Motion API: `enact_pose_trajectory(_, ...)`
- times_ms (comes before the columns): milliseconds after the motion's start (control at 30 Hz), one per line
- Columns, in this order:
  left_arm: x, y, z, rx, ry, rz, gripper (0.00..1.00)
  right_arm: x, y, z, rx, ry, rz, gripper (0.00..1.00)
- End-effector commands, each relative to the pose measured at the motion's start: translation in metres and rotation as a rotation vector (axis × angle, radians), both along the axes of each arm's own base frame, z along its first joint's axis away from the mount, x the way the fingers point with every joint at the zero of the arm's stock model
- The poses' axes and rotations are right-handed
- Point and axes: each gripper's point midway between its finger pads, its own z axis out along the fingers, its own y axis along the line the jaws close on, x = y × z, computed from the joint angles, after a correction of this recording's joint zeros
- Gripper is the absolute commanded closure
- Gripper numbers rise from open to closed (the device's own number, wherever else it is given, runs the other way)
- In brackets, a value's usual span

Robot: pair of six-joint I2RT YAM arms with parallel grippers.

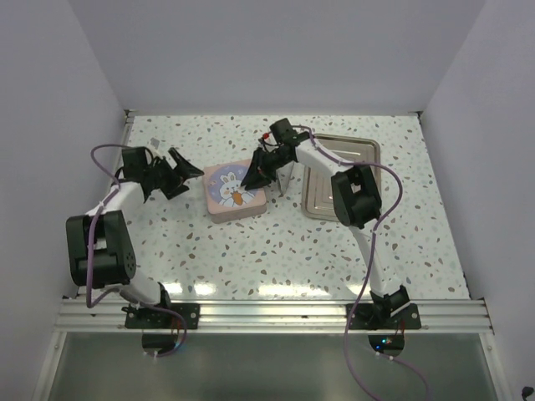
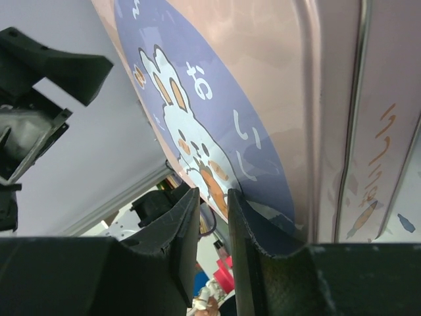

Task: Pack the cookies

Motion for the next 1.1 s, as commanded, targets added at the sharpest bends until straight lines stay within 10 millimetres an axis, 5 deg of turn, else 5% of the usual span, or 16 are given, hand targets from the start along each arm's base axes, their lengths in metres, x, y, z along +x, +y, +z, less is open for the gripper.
enact_pose_trajectory(0, 0.002, 0.009, 0.030, 0.057, -0.071, 0.009, 0.08, 0.008, 0.005, 0.046, 0.021, -0.109, -0.013, 0.71)
enact_pose_trajectory(467, -0.032, 0.015, 0.048, 0.138, -0.095, 0.043, 0.08, -0.017, -0.015, 0.147, 0.073, -0.312, 0.019, 0.55)
enact_pose_trajectory(733, -0.069, 0.027, 0.071, 0.229, -0.047, 0.108, 0.08, -0.080, -0.069, 0.224, 0.040, -0.545, 0.027, 0.43)
enact_pose_trajectory(800, -0.080, 0.033, 0.075, 0.270, -0.007, 0.129, 0.09, -0.092, -0.082, 0.222, 0.009, -0.573, 0.013, 0.41)
enact_pose_trajectory(833, -0.083, 0.036, 0.076, 0.291, 0.002, 0.139, 0.09, -0.106, -0.092, 0.245, 0.034, -0.644, -0.007, 0.40)
enact_pose_trajectory(1067, -0.083, 0.035, 0.117, 0.253, -0.149, 0.216, 0.08, -0.167, -0.134, 0.268, 0.050, -0.754, -0.057, 0.33)
